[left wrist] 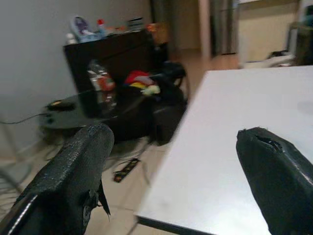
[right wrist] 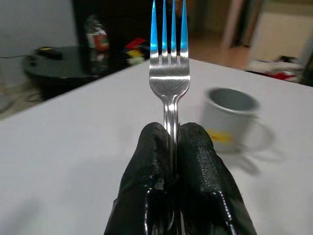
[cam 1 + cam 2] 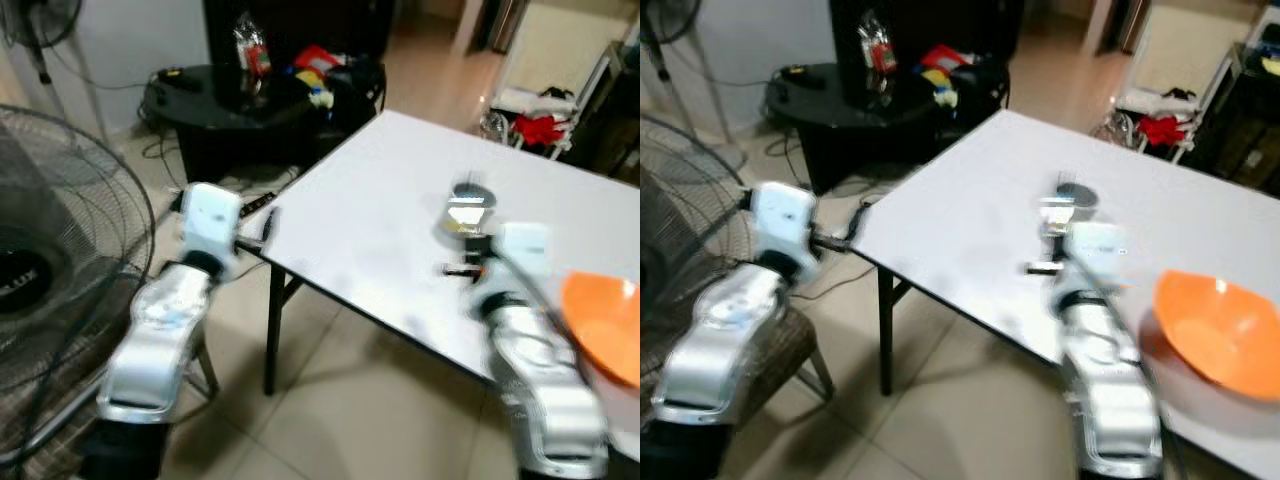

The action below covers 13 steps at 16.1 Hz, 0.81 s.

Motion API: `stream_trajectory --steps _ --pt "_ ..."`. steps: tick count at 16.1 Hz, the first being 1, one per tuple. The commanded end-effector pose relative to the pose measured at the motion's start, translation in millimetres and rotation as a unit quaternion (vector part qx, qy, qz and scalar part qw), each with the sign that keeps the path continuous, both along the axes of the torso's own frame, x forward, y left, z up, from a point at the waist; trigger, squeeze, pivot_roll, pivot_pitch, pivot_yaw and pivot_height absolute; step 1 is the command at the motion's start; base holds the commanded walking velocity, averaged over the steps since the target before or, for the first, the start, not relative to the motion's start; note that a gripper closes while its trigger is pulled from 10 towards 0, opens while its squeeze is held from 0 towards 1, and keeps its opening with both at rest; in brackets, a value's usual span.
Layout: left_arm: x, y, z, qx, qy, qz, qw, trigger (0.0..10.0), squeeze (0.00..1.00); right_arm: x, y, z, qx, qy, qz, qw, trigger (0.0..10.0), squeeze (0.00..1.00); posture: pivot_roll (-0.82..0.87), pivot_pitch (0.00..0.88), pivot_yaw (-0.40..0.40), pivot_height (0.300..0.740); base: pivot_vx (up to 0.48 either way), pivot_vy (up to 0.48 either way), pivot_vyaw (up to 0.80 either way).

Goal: Setting the table

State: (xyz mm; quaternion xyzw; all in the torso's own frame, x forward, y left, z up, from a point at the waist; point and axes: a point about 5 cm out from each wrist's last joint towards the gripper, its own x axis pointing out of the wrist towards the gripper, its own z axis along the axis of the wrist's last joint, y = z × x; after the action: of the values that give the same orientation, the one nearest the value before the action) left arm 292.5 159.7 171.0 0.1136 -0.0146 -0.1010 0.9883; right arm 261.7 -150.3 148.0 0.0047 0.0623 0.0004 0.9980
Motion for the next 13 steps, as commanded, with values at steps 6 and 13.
stream_trajectory --steps 6,13 --pt "0.0 -8.8 1.3 -0.003 -0.001 -0.018 1.0 10.0 0.0 -2.0 -13.3 3.7 0.0 -0.013 -0.034 0.999 10.0 0.0 0.05 0.0 -0.043 0.74 0.348 0.0 0.0" --pt "0.1 -8.8 1.4 -0.006 -0.001 -0.019 1.0 10.0 0.0 -3.7 -13.3 5.1 -0.002 -0.02 -0.031 0.999 10.0 0.0 0.04 0.0 -0.041 0.74 0.346 0.0 0.0"
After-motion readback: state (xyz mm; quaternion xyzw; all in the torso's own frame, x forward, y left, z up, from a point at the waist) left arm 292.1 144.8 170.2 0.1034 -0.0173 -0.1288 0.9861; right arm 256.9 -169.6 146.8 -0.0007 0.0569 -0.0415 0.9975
